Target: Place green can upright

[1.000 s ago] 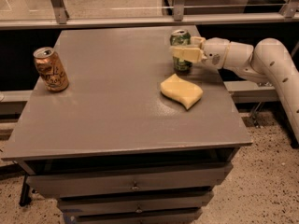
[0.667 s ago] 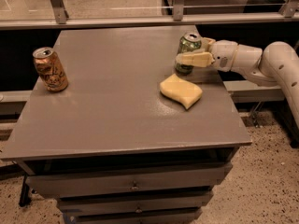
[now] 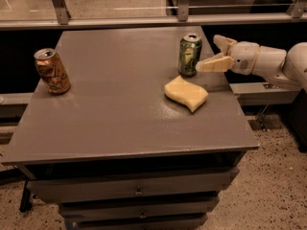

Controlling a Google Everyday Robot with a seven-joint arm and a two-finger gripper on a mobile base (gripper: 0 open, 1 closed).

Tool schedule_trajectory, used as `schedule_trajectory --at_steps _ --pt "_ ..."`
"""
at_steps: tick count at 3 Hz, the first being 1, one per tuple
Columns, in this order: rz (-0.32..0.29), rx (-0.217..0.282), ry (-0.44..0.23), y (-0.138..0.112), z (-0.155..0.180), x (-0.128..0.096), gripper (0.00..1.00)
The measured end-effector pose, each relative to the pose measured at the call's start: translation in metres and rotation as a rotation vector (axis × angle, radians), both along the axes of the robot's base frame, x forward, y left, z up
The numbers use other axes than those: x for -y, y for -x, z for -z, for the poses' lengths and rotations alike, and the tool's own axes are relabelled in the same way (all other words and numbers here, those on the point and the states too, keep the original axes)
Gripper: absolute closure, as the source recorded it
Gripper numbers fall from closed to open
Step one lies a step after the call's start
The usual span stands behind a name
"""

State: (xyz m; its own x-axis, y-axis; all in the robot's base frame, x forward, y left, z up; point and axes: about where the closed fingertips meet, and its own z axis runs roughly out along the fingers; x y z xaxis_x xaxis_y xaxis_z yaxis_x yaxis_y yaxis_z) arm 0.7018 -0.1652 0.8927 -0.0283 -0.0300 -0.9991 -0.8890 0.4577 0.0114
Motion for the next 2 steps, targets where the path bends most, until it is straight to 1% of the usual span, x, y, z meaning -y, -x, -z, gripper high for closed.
schedule_trajectory --at_steps 1,2 --pt "0.047 0.019 0.063 0.010 -0.011 0.033 0.00" --pt "0.113 0.052 0.120 0.027 -0.029 0.073 0.00"
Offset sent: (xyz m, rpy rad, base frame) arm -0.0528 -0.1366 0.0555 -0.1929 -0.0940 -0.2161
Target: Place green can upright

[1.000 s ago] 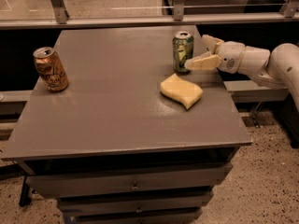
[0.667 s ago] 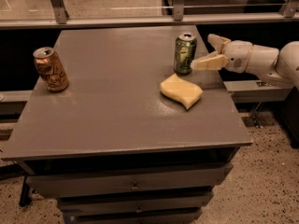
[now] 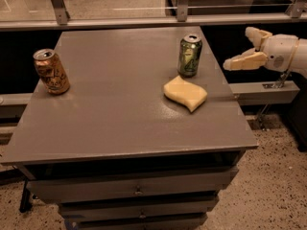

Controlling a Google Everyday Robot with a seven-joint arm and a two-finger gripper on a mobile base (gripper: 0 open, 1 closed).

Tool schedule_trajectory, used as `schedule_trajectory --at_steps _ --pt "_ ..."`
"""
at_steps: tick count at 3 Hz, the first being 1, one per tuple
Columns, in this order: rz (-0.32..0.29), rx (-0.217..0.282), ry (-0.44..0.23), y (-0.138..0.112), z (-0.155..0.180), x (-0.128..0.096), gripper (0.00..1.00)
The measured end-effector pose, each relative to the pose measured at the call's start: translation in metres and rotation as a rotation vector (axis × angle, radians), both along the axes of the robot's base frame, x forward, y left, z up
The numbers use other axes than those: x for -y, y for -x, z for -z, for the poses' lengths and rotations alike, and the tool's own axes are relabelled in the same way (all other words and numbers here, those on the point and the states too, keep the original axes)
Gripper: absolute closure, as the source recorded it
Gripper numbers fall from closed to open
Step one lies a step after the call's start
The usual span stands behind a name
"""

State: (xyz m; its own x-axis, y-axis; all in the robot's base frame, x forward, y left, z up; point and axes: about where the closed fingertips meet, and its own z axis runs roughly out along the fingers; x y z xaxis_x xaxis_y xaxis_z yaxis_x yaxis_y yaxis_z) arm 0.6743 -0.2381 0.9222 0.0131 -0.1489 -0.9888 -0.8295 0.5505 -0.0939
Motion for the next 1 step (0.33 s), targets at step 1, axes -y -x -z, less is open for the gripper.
schedule_trajectory --at_steps 1 --pt "0.009 0.004 0.006 0.0023 -0.0025 0.0057 0.00"
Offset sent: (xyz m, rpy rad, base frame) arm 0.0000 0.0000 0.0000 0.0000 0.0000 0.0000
